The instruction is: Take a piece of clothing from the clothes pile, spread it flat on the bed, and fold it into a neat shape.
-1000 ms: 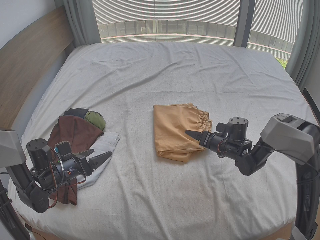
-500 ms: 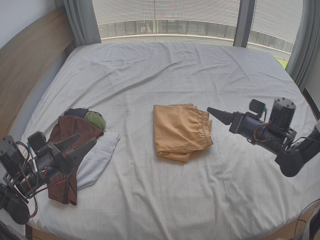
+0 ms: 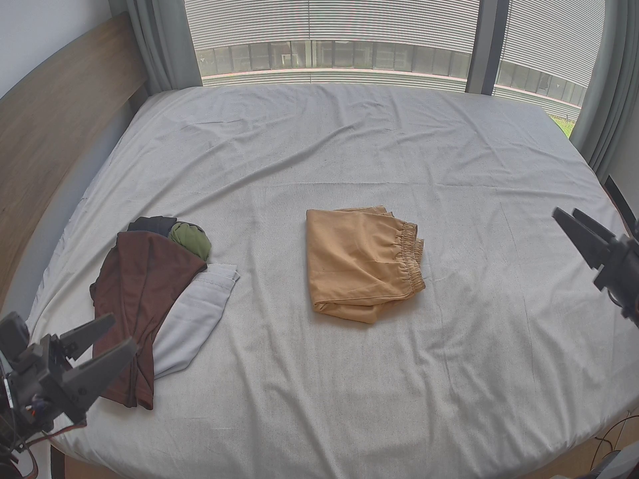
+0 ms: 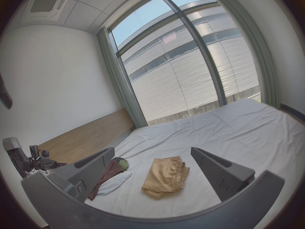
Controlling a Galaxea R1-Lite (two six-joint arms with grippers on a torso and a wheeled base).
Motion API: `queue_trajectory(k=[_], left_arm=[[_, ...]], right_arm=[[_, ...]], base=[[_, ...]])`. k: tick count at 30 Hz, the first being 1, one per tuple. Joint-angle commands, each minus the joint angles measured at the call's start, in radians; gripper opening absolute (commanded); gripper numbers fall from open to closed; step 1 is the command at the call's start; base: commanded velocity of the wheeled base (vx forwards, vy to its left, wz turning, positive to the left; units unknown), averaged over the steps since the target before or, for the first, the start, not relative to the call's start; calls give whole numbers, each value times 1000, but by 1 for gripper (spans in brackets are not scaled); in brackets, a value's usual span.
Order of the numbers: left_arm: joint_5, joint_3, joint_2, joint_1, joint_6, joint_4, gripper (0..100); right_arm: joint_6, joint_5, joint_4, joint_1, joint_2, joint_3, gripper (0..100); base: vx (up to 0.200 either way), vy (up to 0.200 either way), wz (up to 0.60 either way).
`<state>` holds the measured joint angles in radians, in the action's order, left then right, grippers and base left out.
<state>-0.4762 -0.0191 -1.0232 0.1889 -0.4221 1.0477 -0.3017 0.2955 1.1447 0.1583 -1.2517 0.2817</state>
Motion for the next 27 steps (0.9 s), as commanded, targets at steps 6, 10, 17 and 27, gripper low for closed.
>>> queue_trajectory(k=[6,10,17,27], left_arm=[[54,-5,812,-5,16,-715,100],[71,-41,934,-3,74,-928,100],[149,-16,928,-3,177,-933,100],[303,19,940,-154,301,-972,100]], right_arm=[[42,14,-428,-149,879,-271,100],[44,47,-634,-148,1061,-249,100],[42,79,-823,-143,1213,-254,100],[39,-55,-1068,-152,1252,-282,100]], base=[[0,0,0],[0,0,0],[0,0,0],[0,0,0]])
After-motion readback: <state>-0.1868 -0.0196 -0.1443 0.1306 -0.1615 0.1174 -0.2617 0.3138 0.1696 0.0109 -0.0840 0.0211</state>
